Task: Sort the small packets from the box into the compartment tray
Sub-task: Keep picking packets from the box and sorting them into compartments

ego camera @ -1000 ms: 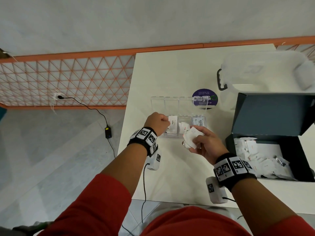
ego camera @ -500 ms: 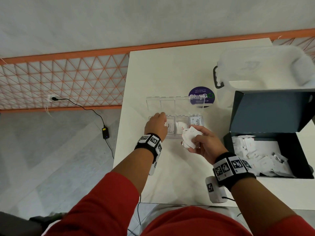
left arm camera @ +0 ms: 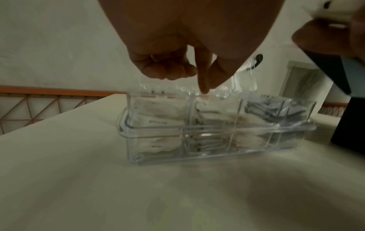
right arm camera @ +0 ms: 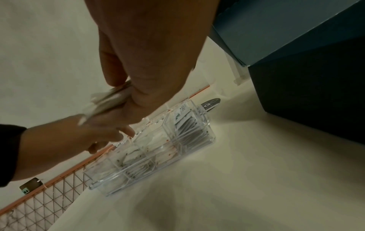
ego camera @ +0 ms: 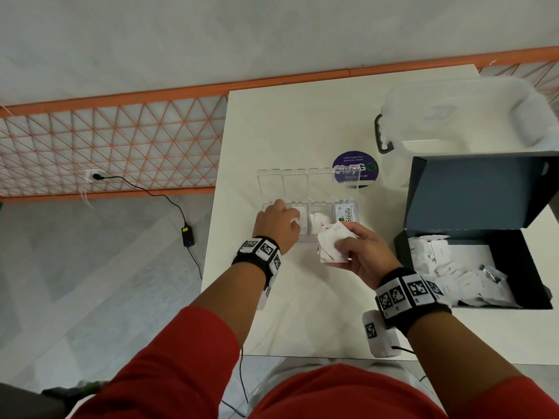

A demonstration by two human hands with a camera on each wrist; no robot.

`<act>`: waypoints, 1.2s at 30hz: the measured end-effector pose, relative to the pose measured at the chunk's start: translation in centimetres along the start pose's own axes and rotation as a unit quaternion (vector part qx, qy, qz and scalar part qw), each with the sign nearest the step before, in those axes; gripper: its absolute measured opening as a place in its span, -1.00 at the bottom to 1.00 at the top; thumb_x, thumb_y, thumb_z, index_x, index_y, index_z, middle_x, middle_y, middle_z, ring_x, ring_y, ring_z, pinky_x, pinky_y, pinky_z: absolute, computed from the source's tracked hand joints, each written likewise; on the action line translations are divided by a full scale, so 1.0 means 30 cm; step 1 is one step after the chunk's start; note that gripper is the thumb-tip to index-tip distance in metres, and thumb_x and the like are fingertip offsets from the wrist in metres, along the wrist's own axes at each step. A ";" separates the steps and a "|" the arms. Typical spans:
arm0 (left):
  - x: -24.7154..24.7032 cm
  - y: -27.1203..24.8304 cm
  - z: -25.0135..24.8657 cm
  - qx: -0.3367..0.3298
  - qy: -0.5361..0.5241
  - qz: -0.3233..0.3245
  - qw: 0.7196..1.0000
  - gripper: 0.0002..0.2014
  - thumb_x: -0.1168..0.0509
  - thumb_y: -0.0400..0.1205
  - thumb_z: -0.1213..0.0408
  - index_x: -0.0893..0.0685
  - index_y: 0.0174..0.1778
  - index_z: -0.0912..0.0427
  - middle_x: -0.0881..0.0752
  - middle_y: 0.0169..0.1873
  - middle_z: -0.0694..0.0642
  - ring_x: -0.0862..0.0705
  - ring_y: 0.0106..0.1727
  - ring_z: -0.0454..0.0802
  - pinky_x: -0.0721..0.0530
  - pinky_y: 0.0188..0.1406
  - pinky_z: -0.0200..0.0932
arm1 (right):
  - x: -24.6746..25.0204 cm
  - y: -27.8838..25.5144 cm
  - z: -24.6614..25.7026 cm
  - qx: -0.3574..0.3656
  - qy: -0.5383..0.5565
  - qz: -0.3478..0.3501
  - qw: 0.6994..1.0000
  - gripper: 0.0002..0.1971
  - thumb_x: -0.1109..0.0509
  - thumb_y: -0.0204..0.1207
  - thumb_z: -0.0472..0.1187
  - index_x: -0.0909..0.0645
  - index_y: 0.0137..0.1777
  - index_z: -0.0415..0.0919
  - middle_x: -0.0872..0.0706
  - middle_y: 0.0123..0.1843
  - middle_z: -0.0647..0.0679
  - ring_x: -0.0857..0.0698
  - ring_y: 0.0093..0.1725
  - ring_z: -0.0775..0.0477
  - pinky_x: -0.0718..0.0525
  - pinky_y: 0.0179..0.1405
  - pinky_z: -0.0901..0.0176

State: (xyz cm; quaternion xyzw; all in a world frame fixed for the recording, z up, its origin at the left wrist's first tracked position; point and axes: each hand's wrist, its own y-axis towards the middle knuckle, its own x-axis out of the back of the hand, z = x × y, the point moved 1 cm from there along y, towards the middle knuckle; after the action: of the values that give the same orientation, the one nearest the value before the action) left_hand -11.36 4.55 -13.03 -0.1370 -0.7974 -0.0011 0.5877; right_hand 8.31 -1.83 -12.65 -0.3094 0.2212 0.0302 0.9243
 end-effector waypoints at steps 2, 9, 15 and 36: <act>0.022 -0.013 -0.028 -0.008 -0.102 -0.044 0.994 -0.78 -0.23 0.62 0.26 -0.71 0.12 0.07 -0.56 -0.01 0.00 -0.62 -0.05 0.01 -0.51 -0.05 -0.17 | -0.001 -0.010 0.003 0.008 0.006 -0.006 1.000 -0.67 -0.27 0.51 -0.59 -0.76 -0.02 -0.22 -0.81 -0.03 -0.30 -0.83 -0.10 -0.39 -0.80 -0.21 -0.13; 0.074 -0.080 -0.170 -0.034 -0.401 0.025 0.915 -0.83 -0.52 0.41 0.08 -0.71 -0.14 -0.16 -0.65 -0.35 -0.18 -0.55 -0.40 -0.28 -0.61 -0.31 -0.34 | -0.018 -0.041 0.015 0.031 0.017 -0.023 0.999 -0.73 -0.32 0.57 -0.50 -0.69 0.17 -0.23 -0.81 0.01 -0.24 -0.84 -0.07 -0.24 -0.80 -0.24 0.00; 0.074 -0.105 -0.161 0.013 -0.397 0.005 0.918 -0.72 -0.55 0.39 0.33 -0.73 -0.10 -0.11 -0.74 -0.21 -0.13 -0.68 -0.30 -0.17 -0.74 -0.16 -0.20 | -0.016 -0.058 0.004 -0.015 0.097 0.052 0.994 -0.54 -0.12 0.56 -0.54 -0.55 0.40 -0.22 -0.77 0.17 -0.34 -0.77 0.11 -0.48 -0.82 -0.14 -0.21; 0.074 -0.066 -0.119 0.108 -0.383 -0.075 0.915 -0.86 -0.45 0.52 0.39 -0.80 -0.09 0.08 -0.77 -0.19 -0.08 -0.70 -0.18 -0.30 -0.59 -0.09 -0.56 | 0.064 -0.077 0.003 0.019 0.045 -0.009 0.999 -0.42 -0.22 0.53 -0.60 -0.53 0.48 -0.11 -0.64 0.36 -0.36 -0.82 -0.02 -0.38 -0.80 -0.28 0.02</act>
State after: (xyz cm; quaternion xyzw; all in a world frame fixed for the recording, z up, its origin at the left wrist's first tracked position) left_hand -9.05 2.54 -9.53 -0.0026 -0.9645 0.0935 0.2470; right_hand 10.54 -3.81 -12.11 -0.2953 0.2598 0.0035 0.9194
